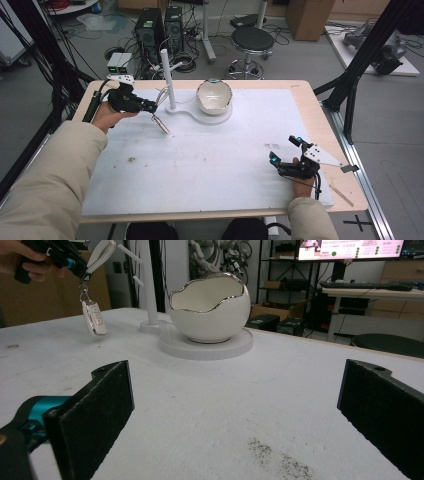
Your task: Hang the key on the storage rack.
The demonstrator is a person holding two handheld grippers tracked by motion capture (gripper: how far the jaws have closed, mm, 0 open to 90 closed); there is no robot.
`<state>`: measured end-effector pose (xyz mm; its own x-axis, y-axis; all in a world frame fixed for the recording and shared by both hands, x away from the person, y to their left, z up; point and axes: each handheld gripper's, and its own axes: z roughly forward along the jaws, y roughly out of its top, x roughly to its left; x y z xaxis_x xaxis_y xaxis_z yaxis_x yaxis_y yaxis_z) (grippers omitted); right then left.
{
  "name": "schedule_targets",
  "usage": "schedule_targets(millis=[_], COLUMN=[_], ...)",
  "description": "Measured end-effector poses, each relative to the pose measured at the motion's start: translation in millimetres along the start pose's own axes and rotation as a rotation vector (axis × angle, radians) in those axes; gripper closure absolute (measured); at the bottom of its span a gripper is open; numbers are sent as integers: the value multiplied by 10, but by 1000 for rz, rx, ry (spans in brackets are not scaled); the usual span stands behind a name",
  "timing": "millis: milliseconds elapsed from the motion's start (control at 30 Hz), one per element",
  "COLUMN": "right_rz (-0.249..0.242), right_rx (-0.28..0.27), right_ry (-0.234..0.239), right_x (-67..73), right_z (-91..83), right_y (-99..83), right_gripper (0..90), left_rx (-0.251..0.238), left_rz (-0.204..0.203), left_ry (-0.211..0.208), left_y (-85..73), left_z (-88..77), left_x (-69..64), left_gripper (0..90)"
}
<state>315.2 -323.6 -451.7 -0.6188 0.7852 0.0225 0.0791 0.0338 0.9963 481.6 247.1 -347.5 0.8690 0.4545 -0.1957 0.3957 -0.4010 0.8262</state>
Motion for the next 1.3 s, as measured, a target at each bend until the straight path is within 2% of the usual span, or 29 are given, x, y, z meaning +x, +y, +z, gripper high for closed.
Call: schedule_targets(millis=[67, 300, 467, 633, 800, 967, 1100, 1300], right_rz=[0, 0, -1, 0, 1, -1, -1, -2], right_rx=[0, 0, 0, -1, -1, 0, -1, 1], right_ry=[0, 0, 1, 0, 2, -1, 1, -1], right_x=[0, -1, -2, -1, -2, 0, -2, 1], right_z=[1, 0, 0, 0, 0, 0, 1, 0], right_y=[0, 0, 0, -1, -1, 0, -1, 1], right_gripper=[7, 7, 7, 7, 7, 7, 7, 7], left_rx=[-14, -40, -67, -60, -67, -47, -53, -62], left_rz=[-10, -37, -56, -60, -84, -95, -125, -140], left_ry=[-8, 4, -10, 11, 18, 33, 40, 49], left_y=[11, 59, 118, 132, 119, 101, 77, 64], left_z=[12, 54, 101, 112, 107, 123, 127, 142], left_x=[-3, 11, 35, 50, 83, 115, 162, 186], left_gripper=[742, 742, 742, 742, 742, 742, 741, 741])
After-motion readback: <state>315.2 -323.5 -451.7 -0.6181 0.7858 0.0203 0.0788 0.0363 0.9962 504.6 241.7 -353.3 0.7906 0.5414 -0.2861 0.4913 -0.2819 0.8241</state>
